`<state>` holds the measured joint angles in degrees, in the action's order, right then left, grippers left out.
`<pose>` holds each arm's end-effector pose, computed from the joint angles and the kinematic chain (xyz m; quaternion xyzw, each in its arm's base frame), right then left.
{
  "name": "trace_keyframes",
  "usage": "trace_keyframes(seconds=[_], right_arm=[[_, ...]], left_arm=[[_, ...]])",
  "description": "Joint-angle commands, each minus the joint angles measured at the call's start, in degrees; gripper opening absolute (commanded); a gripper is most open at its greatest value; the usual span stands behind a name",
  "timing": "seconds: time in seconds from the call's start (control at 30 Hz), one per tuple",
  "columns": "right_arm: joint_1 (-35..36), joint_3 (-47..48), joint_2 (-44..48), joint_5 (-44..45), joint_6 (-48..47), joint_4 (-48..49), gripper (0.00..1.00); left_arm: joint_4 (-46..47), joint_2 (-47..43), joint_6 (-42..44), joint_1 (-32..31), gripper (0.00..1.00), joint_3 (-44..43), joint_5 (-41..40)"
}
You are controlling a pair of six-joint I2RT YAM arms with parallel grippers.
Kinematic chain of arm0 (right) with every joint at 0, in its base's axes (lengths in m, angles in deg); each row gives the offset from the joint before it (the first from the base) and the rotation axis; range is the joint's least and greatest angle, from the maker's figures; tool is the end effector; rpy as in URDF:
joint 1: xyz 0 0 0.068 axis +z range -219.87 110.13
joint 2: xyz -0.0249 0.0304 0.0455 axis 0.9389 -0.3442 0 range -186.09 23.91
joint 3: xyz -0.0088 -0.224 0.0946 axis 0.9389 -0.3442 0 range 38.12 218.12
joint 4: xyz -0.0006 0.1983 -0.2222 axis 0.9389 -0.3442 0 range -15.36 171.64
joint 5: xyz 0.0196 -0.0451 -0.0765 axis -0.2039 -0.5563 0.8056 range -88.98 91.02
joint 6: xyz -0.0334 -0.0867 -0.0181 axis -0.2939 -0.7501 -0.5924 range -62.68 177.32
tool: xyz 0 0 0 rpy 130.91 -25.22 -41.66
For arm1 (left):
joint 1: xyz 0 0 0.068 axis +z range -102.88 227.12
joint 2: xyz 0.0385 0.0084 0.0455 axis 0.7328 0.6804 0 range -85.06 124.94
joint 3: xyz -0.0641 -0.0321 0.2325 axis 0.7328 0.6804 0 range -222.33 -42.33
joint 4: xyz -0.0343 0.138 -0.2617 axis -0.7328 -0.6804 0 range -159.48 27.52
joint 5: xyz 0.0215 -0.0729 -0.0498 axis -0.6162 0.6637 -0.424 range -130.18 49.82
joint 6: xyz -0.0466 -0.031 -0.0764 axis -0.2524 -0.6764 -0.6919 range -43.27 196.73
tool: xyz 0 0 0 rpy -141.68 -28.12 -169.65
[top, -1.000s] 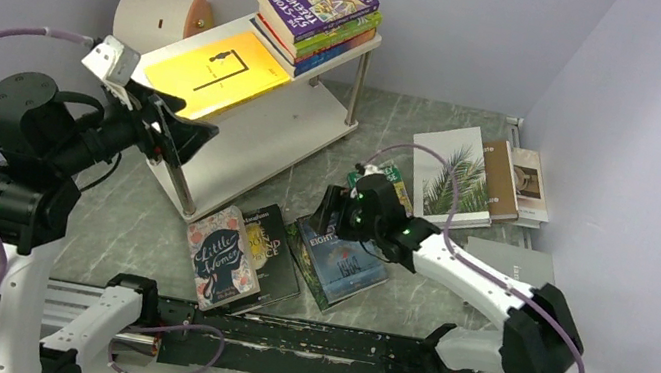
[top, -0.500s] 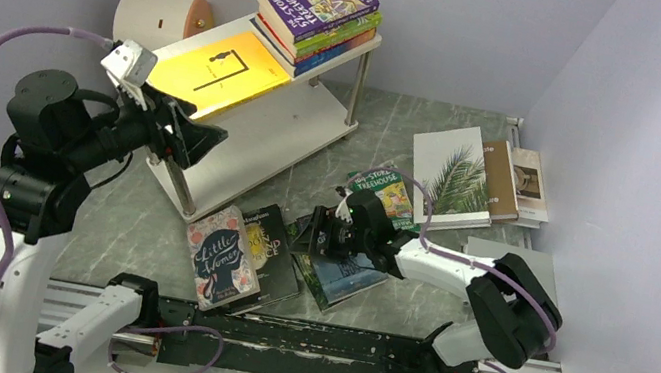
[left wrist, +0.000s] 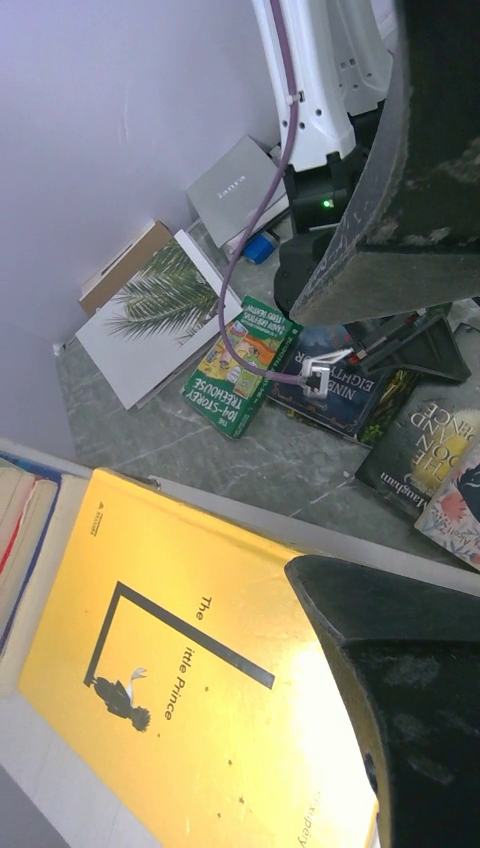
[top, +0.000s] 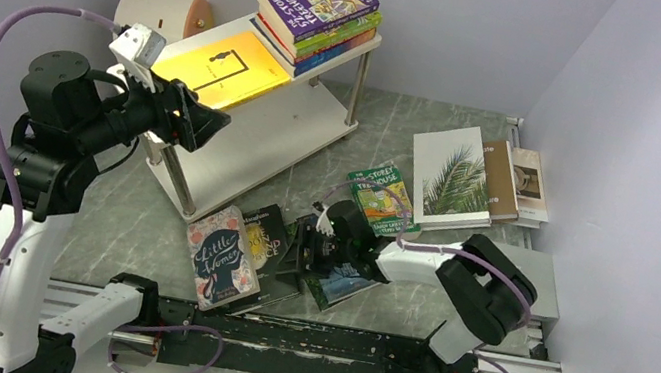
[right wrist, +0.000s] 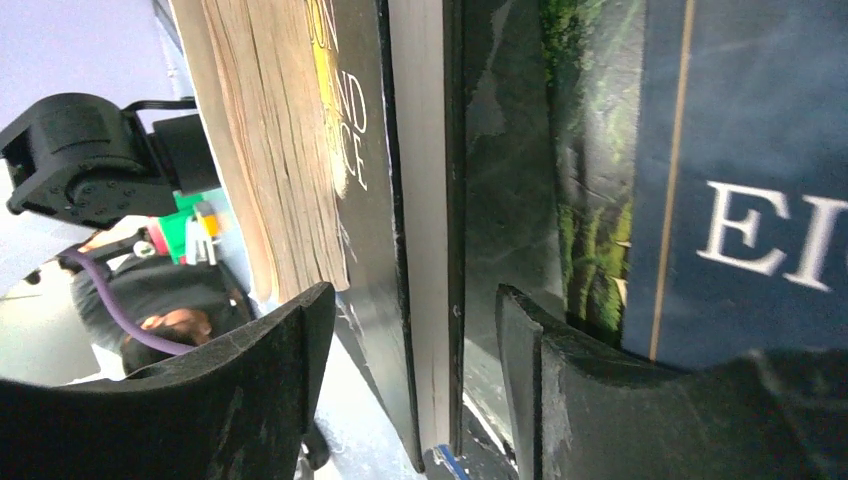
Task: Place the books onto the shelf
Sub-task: Pick up the book from the center of the board.
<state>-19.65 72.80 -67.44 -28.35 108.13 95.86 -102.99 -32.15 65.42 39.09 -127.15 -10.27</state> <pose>0.1861 0.2889 0.0427 -0.0976 0.8858 0.4485 0.0690 0.2264 -0.0751 0.4783 0.1473 0.7369 -0.2987 0.5882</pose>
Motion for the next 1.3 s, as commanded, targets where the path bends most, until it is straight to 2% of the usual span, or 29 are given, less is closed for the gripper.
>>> trace_keyframes(seconds=[0.0, 0.13, 0.27, 0.37, 0.63, 0.77, 1.0, 1.1, 1.27], right_arm=[[0.75, -1.21, -3.51, -3.39, 2.99, 8.31, 0.61], [0.84, -3.22, -3.60, -3.97, 4.91, 14.75, 0.47], [-0.06, -4.26, -1.69, -2.54, 4.91, 16.20, 0.17], [-1.97, -4.36, 1.04, -2.08, 3.85, 13.82, 0.00], [-13.45, -4.04, 14.27, -7.64, -5.72, 2.08, 0.00], [-16.64, -5.49, 23.58, -3.73, -6.41, -2.85, 0.00], [-18.95, -9.10, 38.85, 2.37, -2.06, -0.72, 0.00], [-19.29, -8.23, 43.28, 2.84, -2.81, -0.18, 0.00], [-19.31, -8.32, 50.10, 0.69, -2.19, 6.59, 0.00]], left_arm=[[0.61, 0.08, 0.68, -0.83, 0.88, -2.14, -1.17], [0.74, 0.27, 0.57, -1.06, 0.88, -2.45, -1.35], [0.88, 0.21, 0.37, -1.11, 0.88, -2.61, -1.41], [0.85, 0.42, 0.00, -1.19, 0.88, -2.96, -1.00], [1.90, 1.40, -1.48, -1.20, 0.88, -4.23, 1.97], [2.07, 2.06, -2.22, -1.20, 0.88, -4.99, 2.19], [2.94, 2.78, -4.25, -1.20, 0.89, -5.40, 4.10], [3.07, 3.96, -5.33, -1.20, 0.89, -6.15, 5.10], [2.68, 6.24, -6.93, -1.20, 0.90, -7.69, 7.07]])
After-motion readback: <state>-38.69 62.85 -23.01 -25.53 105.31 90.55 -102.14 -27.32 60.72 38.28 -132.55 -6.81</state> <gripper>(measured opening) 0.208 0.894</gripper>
